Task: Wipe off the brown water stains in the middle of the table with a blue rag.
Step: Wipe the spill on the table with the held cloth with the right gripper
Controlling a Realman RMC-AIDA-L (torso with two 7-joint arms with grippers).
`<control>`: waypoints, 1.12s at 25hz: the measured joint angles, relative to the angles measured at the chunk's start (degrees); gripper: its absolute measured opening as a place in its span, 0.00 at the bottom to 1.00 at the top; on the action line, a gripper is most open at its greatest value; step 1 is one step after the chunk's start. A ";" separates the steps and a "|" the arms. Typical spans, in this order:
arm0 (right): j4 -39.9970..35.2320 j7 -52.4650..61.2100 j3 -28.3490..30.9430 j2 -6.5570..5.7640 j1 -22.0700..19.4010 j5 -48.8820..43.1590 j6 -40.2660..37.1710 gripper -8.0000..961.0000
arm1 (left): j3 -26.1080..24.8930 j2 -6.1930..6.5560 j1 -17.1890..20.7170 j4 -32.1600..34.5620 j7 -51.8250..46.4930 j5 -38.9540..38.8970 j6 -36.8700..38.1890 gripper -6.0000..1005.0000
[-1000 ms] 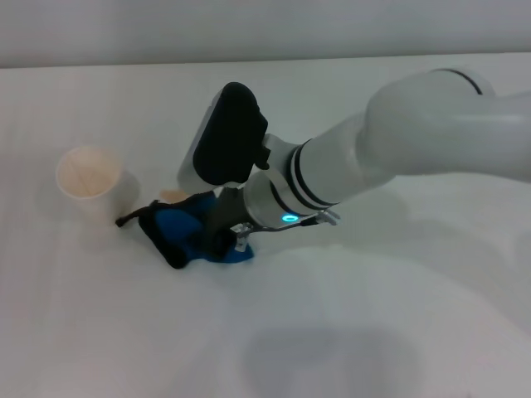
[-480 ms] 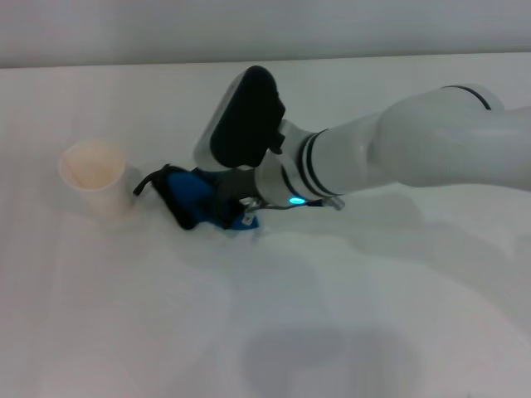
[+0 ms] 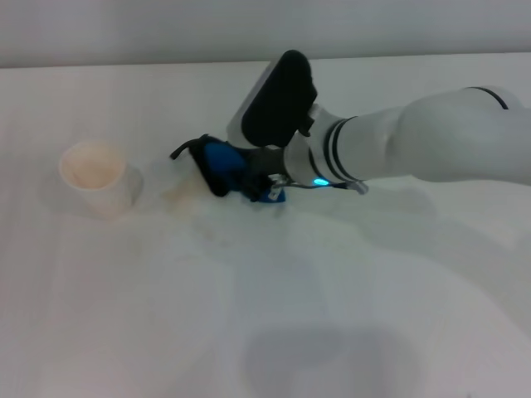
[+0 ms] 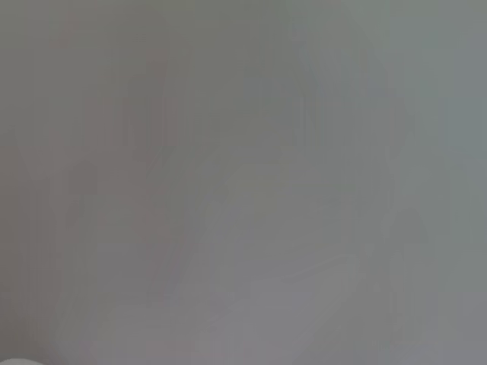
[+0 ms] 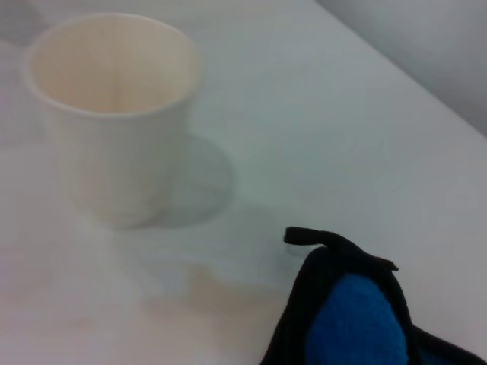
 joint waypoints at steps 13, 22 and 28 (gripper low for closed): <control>4.05 0.06 3.81 -0.02 0.06 0.08 -0.20 0.12 | 0.01 0.00 -0.04 0.01 0.00 0.00 0.00 0.88; -3.27 0.05 -0.24 -0.07 0.69 -0.09 -7.62 0.12 | 0.09 0.00 -0.52 0.00 0.00 0.10 -0.43 0.88; -7.74 -0.09 -4.59 0.00 2.20 -0.50 -10.60 0.12 | 0.10 0.00 -0.17 0.00 0.00 0.10 -0.56 0.88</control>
